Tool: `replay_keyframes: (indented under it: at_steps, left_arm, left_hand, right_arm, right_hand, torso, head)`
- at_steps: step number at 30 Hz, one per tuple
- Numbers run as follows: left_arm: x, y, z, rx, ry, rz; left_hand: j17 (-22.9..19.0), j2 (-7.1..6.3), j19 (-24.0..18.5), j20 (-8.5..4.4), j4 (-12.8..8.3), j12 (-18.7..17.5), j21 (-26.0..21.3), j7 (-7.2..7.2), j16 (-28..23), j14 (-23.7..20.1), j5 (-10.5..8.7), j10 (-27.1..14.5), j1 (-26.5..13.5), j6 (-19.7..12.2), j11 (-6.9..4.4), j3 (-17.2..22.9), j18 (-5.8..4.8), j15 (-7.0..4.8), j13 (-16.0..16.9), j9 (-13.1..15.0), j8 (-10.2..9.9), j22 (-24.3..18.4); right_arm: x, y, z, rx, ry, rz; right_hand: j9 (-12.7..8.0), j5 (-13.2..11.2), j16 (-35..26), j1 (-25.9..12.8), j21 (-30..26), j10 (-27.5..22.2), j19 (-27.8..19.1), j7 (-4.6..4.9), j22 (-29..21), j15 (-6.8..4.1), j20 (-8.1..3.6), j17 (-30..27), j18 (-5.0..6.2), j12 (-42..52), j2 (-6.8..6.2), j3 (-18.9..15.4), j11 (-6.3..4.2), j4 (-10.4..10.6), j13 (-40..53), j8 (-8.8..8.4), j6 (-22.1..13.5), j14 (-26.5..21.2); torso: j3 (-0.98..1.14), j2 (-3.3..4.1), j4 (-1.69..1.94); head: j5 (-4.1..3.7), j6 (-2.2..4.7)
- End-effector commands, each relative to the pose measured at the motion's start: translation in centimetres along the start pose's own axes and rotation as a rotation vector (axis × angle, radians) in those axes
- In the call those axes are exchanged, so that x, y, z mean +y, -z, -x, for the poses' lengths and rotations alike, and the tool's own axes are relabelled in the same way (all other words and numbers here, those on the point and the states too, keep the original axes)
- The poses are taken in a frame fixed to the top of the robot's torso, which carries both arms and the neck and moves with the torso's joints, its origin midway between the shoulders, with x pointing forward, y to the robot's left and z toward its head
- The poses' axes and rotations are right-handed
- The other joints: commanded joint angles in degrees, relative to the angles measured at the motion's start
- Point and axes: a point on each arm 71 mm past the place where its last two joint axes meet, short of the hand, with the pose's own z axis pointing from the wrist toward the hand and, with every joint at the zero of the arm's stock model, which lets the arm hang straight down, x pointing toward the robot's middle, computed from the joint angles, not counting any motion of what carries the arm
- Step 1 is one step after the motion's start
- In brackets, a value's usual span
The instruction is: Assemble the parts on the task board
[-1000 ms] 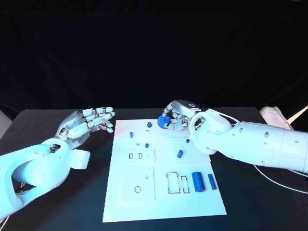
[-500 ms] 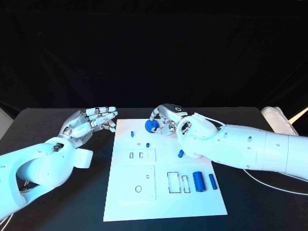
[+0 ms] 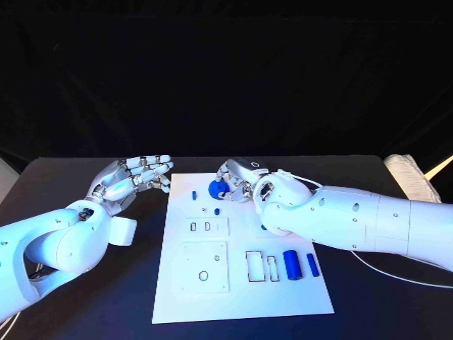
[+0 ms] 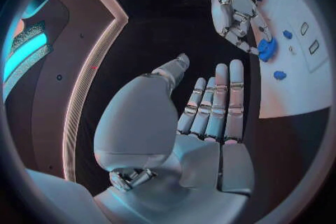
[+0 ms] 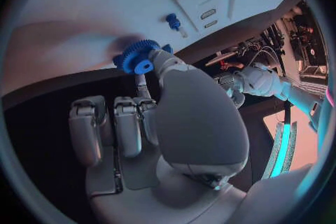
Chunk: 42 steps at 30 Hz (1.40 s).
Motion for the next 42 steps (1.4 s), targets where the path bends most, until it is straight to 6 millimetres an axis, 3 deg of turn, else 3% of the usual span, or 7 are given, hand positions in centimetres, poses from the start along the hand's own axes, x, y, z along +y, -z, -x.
replay_keyframes:
  at_steps: [1,22,26,29,33,37,42]
  left_arm:
    - [-0.11,-0.04,-0.25,0.021,0.006,-0.007]
    - [-0.15,0.06,-0.16,0.019,0.004,-0.005]
    - [-0.15,0.07,-0.14,0.019,0.003,-0.004]
    - [-0.15,0.08,-0.13,0.019,0.003,-0.004]
    - [-0.14,0.06,-0.14,0.019,0.002,-0.004]
    - [-0.11,0.01,-0.11,0.019,0.001,-0.004]
    - [-0.10,0.00,-0.02,0.017,0.000,-0.004]
  left_hand:
    - [-0.1,0.66,-0.4,0.08,-0.3,0.4,0.3,0.68,0.4,-0.3,0.06,-0.1,-0.1,0.4,0.02,0.2,0.79,-0.11,0.0,0.1,0.3,0.1]
    - [-0.1,0.66,-0.4,0.08,-0.3,0.4,0.3,0.68,0.4,-0.3,0.06,-0.1,-0.1,0.4,0.02,0.2,0.79,-0.11,0.0,0.1,0.3,0.1]
    - [-0.1,0.66,-0.4,0.08,-0.3,0.4,0.3,0.68,0.4,-0.3,0.06,-0.1,-0.1,0.4,0.02,0.2,0.79,-0.11,0.0,0.1,0.3,0.1]
    - [-0.1,0.66,-0.4,0.08,-0.3,0.4,0.3,0.68,0.4,-0.3,0.06,-0.1,-0.1,0.4,0.02,0.2,0.79,-0.11,0.0,0.1,0.3,0.1]
    - [-0.1,0.63,-0.5,0.09,-0.3,0.4,0.4,0.56,0.4,-0.4,0.06,-0.3,-0.1,0.5,0.02,0.2,0.79,-0.10,0.0,0.1,0.4,0.1]
    - [-0.1,0.63,-0.5,0.09,-0.3,0.4,0.4,0.56,0.4,-0.4,0.06,-0.3,-0.1,0.5,0.02,0.2,0.79,-0.10,0.0,0.1,0.4,0.1]
    - [-0.1,0.63,-0.5,0.09,-0.3,0.4,0.4,0.56,0.4,-0.4,0.06,-0.3,-0.1,0.5,0.02,0.2,0.79,-0.10,0.0,0.1,0.4,0.1]
  right_arm:
    - [0.11,-0.06,-0.32,0.018,0.016,0.009]
    - [-0.24,-0.67,-0.49,-0.009,0.026,-0.015]
    - [-0.09,-0.75,-0.58,-0.002,0.022,-0.010]
    - [0.03,-0.81,-0.70,0.011,0.017,-0.007]
    - [0.02,-0.81,-0.78,0.021,0.014,-0.007]
    - [-0.21,-0.62,-0.68,0.021,0.009,-0.008]
    - [-0.73,0.15,-0.27,0.008,-0.008,-0.009]
  right_hand:
    - [0.1,0.2,0.3,-0.4,0.3,6.0,6.1,-0.16,15.1,-0.32,-0.35,15.1,-0.61,0.2,0.11,0.3,-0.35,0.1,15.1,0.09,0.3,6.2]
    - [-0.2,-0.1,0.3,-1.2,0.3,6.0,6.1,0.13,15.1,-0.12,-0.22,15.1,-0.61,0.2,-0.53,1.0,-0.10,0.0,15.1,-0.56,-0.3,6.2]
    - [-0.4,-0.4,0.3,-2.2,0.3,6.0,6.1,0.42,15.1,0.10,-0.04,15.1,-0.61,0.2,-1.18,1.0,0.16,0.2,15.1,-1.13,-0.9,6.2]
    - [-1.0,-2.5,0.3,-4.7,0.3,6.0,6.1,1.06,15.0,0.72,0.51,15.1,-0.60,0.2,-2.32,-1.0,0.78,0.9,15.1,-2.72,-2.9,6.2]
    - [-1.8,-4.4,0.3,-4.7,0.0,5.3,5.9,2.07,14.8,1.57,1.32,15.1,-0.52,-0.5,-1.57,-6.0,1.71,1.0,14.3,-4.78,-5.9,6.2]
    - [-2.1,-4.3,0.3,-4.1,0.0,5.2,5.9,2.34,14.8,1.84,1.65,15.1,-0.51,-0.6,-0.77,-8.8,1.99,1.3,14.2,-4.92,-6.5,6.2]
    - [-2.1,-3.8,0.3,-4.1,0.0,5.2,5.9,2.34,14.8,1.89,1.71,15.1,-0.52,-0.6,-0.40,-9.3,2.01,1.4,14.2,-4.82,-6.4,6.2]
  torso:
    - [0.04,0.02,-0.06]
    - [0.01,-0.05,-0.01]
    - [-0.02,-0.06,-0.04]
    - [-0.01,-0.06,-0.11]
    - [0.02,-0.07,-0.11]
    - [-0.02,-0.08,-0.12]
    - [0.07,-0.10,-0.12]
  head:
    - [0.08,-0.09]
    - [0.22,-0.36]
    - [0.22,-0.42]
    - [0.26,-0.46]
    - [0.27,-0.47]
    - [0.25,-0.48]
    - [0.42,-0.51]
